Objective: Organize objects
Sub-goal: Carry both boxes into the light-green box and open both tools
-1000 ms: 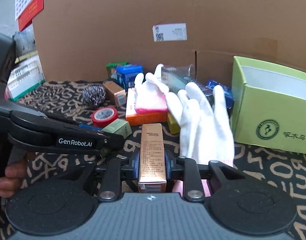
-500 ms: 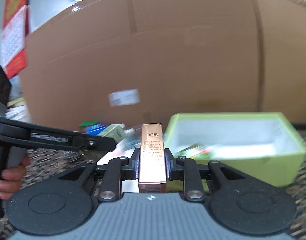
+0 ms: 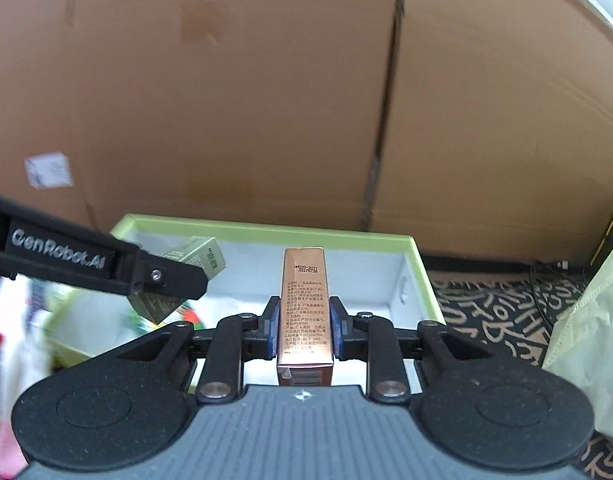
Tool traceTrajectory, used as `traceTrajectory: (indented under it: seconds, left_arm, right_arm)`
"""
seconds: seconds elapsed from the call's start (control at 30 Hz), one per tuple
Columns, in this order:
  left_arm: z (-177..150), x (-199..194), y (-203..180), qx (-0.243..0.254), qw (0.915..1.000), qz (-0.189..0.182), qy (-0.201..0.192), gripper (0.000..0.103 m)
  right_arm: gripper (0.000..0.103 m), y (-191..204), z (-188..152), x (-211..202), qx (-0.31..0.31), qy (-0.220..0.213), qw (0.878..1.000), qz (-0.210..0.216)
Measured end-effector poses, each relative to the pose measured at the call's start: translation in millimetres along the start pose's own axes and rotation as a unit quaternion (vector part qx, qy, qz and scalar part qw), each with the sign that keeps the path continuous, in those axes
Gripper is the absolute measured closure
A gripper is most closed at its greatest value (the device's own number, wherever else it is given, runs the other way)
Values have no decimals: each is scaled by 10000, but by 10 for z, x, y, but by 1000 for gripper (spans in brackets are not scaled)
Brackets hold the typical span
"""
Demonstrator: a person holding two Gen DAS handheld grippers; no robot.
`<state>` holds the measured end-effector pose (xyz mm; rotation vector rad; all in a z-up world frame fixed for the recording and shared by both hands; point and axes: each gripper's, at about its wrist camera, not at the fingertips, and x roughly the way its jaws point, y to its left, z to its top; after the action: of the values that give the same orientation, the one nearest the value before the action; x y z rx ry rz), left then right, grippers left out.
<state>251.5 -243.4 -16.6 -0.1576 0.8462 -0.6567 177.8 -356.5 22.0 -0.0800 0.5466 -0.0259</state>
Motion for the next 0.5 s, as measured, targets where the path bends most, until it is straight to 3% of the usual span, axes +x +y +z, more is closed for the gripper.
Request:
traceTrajectory:
  seconds: [0.27,0.33,0.4,0.5]
  left_arm:
    - [48,584,76,-168,9993,213,265,80]
    - [23,631,60,-108,9996,159,230,70]
    - [9,599,31,-39,9998,144,142,33]
    - [-25,414,-30,207,9993,217,-207,18]
  right_arm:
    - [76,-135,-85,426,-10,547,9985,-14]
    - [76,-166,-74,487,16,614,9981,9]
    - [76,-169,-84,539,38,707,9975,49]
    - [67,-188,-98,508,119,681,9976,20]
